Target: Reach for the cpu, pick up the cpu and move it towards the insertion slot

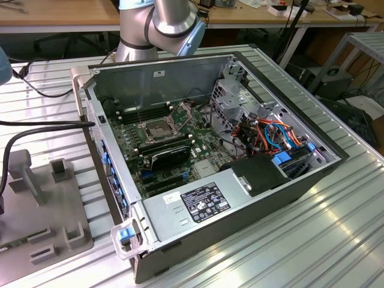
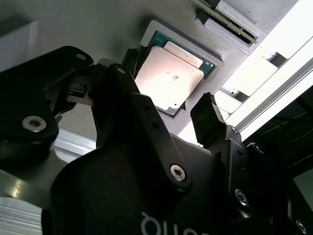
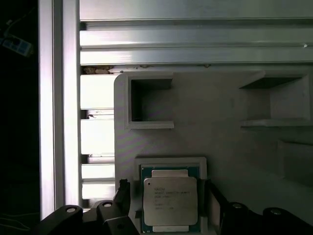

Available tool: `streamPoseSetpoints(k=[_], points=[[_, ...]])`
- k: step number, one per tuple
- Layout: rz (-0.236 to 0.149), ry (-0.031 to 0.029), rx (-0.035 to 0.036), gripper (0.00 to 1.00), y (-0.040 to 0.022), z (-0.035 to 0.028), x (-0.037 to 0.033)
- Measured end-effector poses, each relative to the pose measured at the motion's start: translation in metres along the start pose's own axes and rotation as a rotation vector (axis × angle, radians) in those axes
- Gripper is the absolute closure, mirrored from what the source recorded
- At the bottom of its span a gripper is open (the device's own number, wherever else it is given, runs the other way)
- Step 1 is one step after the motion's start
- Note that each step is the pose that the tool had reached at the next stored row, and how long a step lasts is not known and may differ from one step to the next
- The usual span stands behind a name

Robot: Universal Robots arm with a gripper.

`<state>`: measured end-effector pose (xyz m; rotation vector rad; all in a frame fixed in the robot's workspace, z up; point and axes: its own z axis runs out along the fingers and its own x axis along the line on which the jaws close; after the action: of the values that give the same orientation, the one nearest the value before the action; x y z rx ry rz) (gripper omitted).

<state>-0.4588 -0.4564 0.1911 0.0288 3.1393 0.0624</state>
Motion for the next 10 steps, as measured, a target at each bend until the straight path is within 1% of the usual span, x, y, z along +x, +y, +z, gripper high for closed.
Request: streamPoseSetpoints(k=[7,10], points=[[0.000,-0.0001,0.0011,0.29,-0.0002,0.0037,-0.0001],[0.000,0.0001,0.0016,0.29,-0.0002,0.0044,0.0000]])
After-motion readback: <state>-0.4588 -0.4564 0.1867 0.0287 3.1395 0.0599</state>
